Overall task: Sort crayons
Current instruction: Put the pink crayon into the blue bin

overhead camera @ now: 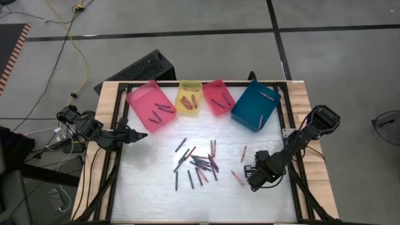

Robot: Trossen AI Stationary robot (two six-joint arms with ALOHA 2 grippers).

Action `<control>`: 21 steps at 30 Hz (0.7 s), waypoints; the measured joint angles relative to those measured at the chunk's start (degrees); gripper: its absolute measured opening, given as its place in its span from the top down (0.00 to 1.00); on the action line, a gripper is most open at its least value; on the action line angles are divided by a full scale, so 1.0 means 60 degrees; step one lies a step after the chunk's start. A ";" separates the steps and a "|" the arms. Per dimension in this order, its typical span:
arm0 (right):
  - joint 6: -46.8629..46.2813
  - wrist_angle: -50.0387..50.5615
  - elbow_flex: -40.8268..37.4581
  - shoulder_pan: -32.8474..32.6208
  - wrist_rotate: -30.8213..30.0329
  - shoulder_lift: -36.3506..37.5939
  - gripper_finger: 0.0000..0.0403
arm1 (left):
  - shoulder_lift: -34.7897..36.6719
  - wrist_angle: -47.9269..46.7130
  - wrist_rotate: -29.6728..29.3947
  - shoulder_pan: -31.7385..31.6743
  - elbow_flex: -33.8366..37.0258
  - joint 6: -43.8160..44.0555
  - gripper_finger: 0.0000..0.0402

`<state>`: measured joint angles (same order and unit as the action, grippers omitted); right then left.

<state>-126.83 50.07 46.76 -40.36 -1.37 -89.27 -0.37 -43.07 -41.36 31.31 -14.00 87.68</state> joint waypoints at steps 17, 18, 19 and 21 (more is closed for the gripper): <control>0.1368 0.0107 0.1335 0.0372 -0.0164 -0.0026 1.00 | 0.0002 -0.0004 -0.0007 -0.0001 0.0000 -0.0069 0.59; 0.1530 0.0093 0.1437 0.0438 -0.0288 -0.0026 1.00 | 0.0000 -0.0007 -0.0007 0.0000 0.0000 -0.0069 0.59; 0.1717 0.0108 0.1547 0.0528 -0.0411 -0.0026 1.00 | 0.0002 -0.0004 -0.0007 -0.0001 0.0000 -0.0069 0.59; 0.2140 0.0120 0.1794 0.0727 -0.0694 -0.0022 1.00 | -0.0002 -0.0004 -0.0007 -0.0003 0.0000 -0.0069 0.59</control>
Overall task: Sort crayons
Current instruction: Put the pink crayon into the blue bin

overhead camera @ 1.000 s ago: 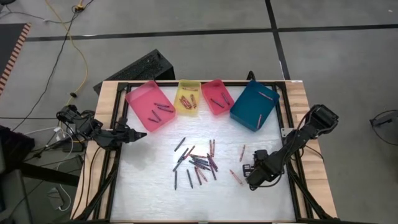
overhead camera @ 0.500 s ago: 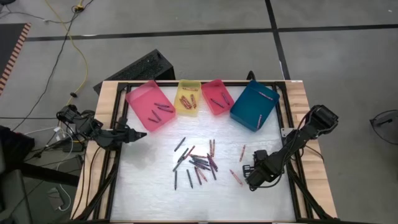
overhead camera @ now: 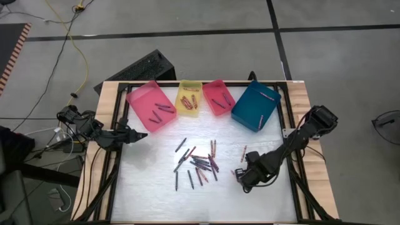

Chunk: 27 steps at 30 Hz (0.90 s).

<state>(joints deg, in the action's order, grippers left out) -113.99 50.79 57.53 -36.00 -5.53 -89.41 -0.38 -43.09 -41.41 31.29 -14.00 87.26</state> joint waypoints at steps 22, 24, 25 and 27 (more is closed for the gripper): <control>0.6641 0.0535 0.1149 0.5072 -0.1837 0.0178 1.00 | 0.0002 -0.0222 0.0025 0.0002 0.0004 0.0051 0.59; 0.7235 0.0524 0.1149 0.5547 -0.1835 0.0420 1.00 | 0.0004 -0.0222 0.0033 0.0003 0.0004 0.0051 0.59; 0.7504 0.0524 0.1149 0.5768 -0.1834 0.0554 1.00 | 0.0004 -0.0219 0.0033 0.0001 0.0004 0.0051 0.59; 0.7969 0.0597 0.1149 0.6174 -0.1834 0.0892 1.00 | 0.0002 -0.0219 0.0034 0.0001 0.0004 0.0055 0.59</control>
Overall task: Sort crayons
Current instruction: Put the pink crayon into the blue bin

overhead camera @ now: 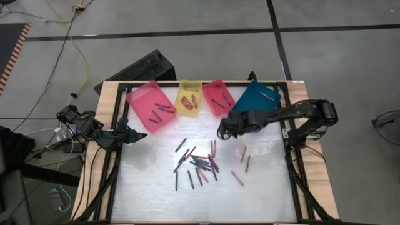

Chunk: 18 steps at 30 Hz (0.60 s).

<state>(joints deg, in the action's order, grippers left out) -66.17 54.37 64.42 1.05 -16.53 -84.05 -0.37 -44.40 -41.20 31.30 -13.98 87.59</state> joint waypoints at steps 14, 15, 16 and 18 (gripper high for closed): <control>-0.0209 0.3914 0.0004 0.2420 -0.1733 0.1948 1.00 | -0.0002 -0.0128 -0.0308 -0.0002 0.0000 0.0018 0.59; -0.0158 0.3915 -0.0005 0.2574 -0.1761 0.1909 1.00 | 0.0002 -0.0194 -0.0321 -0.0002 0.0000 0.0018 0.59; 0.0008 0.3815 -0.0039 0.2739 -0.1781 0.1863 1.00 | 0.0002 -0.0245 -0.0326 -0.0001 0.0000 0.0018 0.59; 0.0371 0.3396 -0.0238 0.3070 -0.1803 0.1766 1.00 | 0.0000 -0.0266 -0.0326 -0.0001 0.0000 0.0032 0.59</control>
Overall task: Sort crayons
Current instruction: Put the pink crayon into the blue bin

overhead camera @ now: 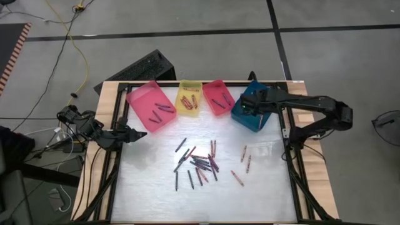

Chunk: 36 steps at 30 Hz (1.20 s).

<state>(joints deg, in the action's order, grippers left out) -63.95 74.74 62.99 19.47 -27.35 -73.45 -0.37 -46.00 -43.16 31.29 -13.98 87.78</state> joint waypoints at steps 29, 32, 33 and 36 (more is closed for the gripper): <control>0.1499 -0.5504 -0.3241 0.2530 0.1380 -0.0130 0.88 | -0.0001 0.0003 0.0375 -0.0001 0.0000 0.0343 0.59; 0.1673 -0.5689 -0.3241 0.2534 0.1389 -0.0130 0.84 | 0.0000 0.0003 0.0375 0.0001 0.0000 0.0343 0.59; 0.1779 -0.5754 -0.3241 0.2534 0.1435 -0.0128 0.83 | -0.0001 0.0002 0.0375 0.0003 0.0000 0.0343 0.59; 0.1988 -0.5818 -0.3164 0.2600 0.1968 -0.0005 0.80 | 0.0002 0.0004 0.0375 0.0000 0.0000 0.0343 0.59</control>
<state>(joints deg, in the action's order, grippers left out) -52.03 39.84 44.01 35.07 -15.54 -73.48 -0.36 -45.98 -40.91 31.29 -13.98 89.84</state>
